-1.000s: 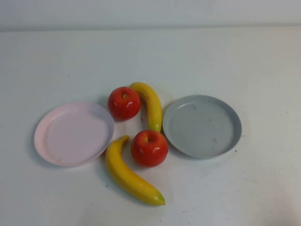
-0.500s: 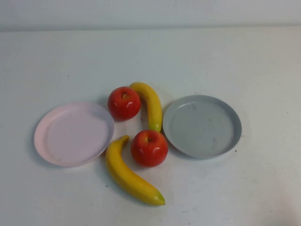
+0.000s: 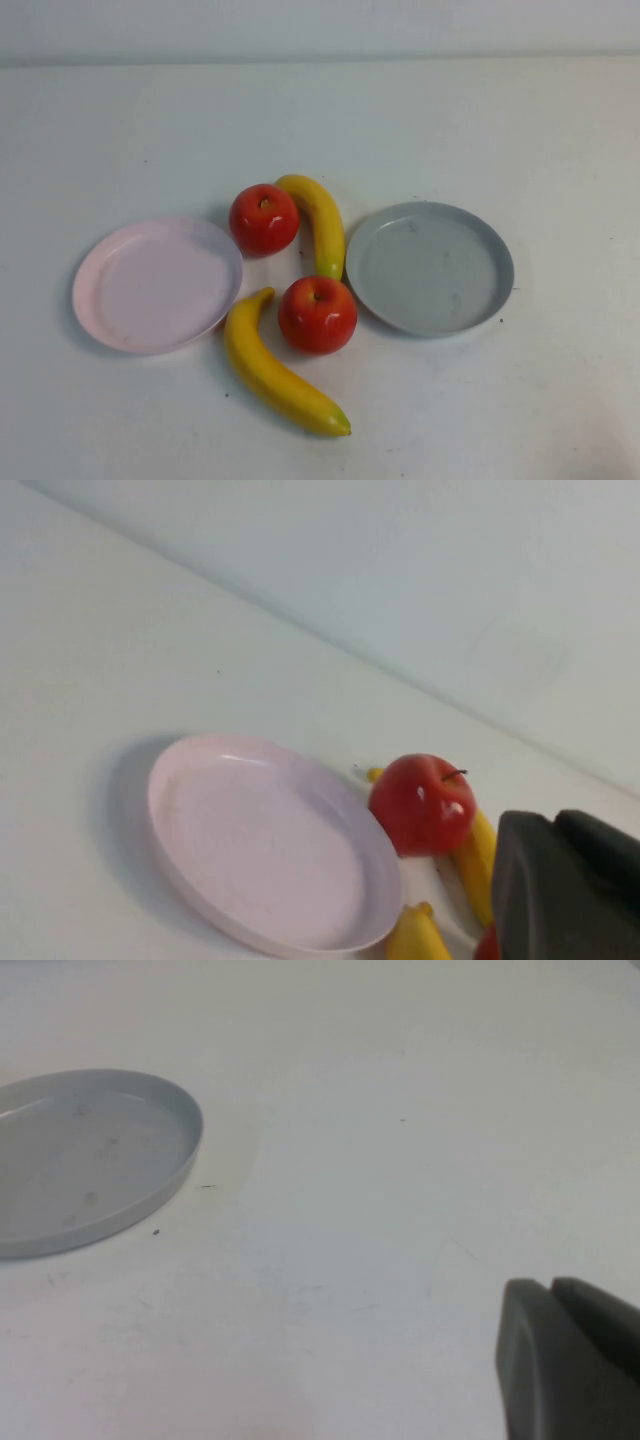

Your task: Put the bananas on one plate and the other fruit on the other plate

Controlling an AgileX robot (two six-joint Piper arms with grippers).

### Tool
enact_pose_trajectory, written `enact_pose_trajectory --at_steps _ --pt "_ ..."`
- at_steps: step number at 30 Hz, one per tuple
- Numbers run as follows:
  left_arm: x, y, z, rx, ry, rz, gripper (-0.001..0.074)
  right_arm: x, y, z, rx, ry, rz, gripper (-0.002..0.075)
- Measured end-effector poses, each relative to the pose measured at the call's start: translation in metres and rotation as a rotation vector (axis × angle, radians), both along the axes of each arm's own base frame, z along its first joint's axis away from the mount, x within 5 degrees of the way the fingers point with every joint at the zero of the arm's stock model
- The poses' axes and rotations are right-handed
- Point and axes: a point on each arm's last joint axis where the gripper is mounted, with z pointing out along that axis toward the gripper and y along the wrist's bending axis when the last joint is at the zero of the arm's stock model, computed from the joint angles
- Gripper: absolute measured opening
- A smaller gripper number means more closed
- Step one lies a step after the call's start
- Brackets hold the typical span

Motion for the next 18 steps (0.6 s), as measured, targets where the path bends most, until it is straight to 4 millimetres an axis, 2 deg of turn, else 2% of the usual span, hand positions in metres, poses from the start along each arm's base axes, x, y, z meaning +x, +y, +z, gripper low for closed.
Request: enact_pose_trajectory --at_steps 2,5,10,14,18 --pt "0.004 -0.003 0.022 0.007 0.04 -0.033 -0.0002 0.0 0.0 0.0 0.0 0.0 0.0 -0.0015" --pt "0.017 -0.011 0.045 0.066 0.195 -0.117 -0.0002 0.0 0.0 0.0 0.0 0.0 0.0 -0.0015" --pt "0.046 -0.022 0.063 0.272 0.48 -0.317 -0.0002 0.0 0.0 0.0 0.0 0.0 0.0 -0.0015" --pt "0.074 -0.028 0.079 0.416 0.574 -0.463 -0.0001 0.0 0.0 0.0 0.0 0.0 0.0 -0.0015" --pt "0.108 -0.031 0.088 0.487 0.64 -0.554 -0.0002 0.0 0.0 0.0 0.0 0.0 0.0 -0.0015"
